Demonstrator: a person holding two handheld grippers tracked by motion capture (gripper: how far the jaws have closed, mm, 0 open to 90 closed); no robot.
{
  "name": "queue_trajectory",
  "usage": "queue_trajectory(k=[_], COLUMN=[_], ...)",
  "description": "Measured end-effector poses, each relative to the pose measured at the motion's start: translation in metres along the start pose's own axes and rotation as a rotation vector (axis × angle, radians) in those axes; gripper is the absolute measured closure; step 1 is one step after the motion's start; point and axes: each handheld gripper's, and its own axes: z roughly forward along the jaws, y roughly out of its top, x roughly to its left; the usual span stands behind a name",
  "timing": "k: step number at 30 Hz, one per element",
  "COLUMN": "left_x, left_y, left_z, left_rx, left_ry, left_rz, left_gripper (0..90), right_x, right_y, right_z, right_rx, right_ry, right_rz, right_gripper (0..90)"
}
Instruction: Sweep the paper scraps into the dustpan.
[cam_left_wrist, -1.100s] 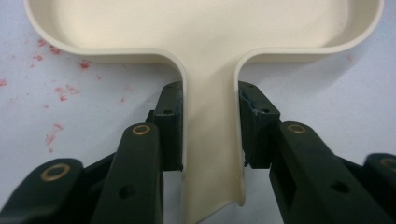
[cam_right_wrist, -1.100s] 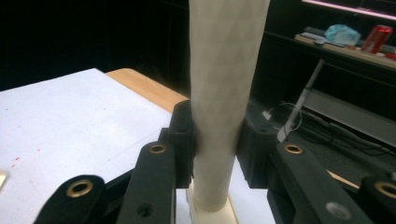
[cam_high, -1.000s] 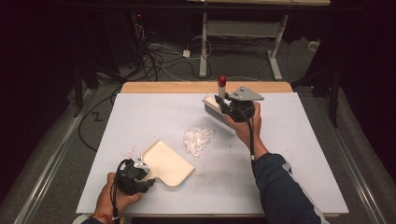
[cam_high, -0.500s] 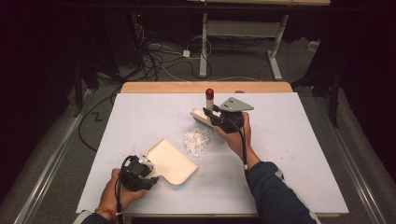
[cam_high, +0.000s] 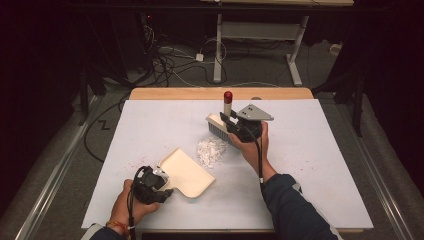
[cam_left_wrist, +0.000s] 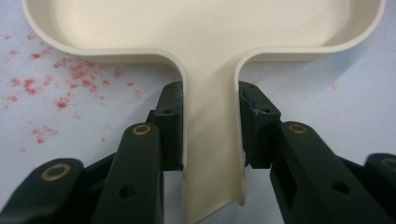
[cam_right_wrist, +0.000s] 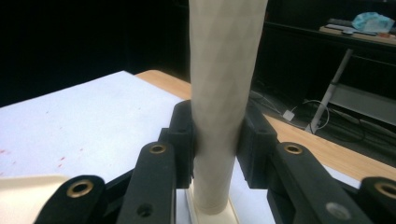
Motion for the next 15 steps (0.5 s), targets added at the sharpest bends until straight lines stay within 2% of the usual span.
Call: queue_trajectory(k=[7, 11, 14, 15], left_x=[0.001, 0.001, 0.001, 0.002], left_y=[0.001, 0.001, 0.001, 0.001], left_z=[0.001, 0.001, 0.001, 0.001], left_rx=[-0.003, -0.002, -0.004, -0.005], left_ry=[-0.01, -0.012, -0.013, -0.016], left_rz=[-0.001, -0.003, -0.004, -0.004], left_gripper=[63.7, 63.7, 63.7, 63.7], right_x=[-0.004, -0.003, -0.001, 0.002], right_y=[0.004, 0.002, 0.002, 0.002], right_z=[0.006, 0.011, 0.012, 0.012], right_rx=[0.002, 0.008, 0.012, 0.017], right_ry=[-0.042, -0.055, -0.043, -0.019], right_rz=[-0.033, -0.026, -0.04, -0.046], right_gripper=[71.0, 71.0, 71.0, 71.0])
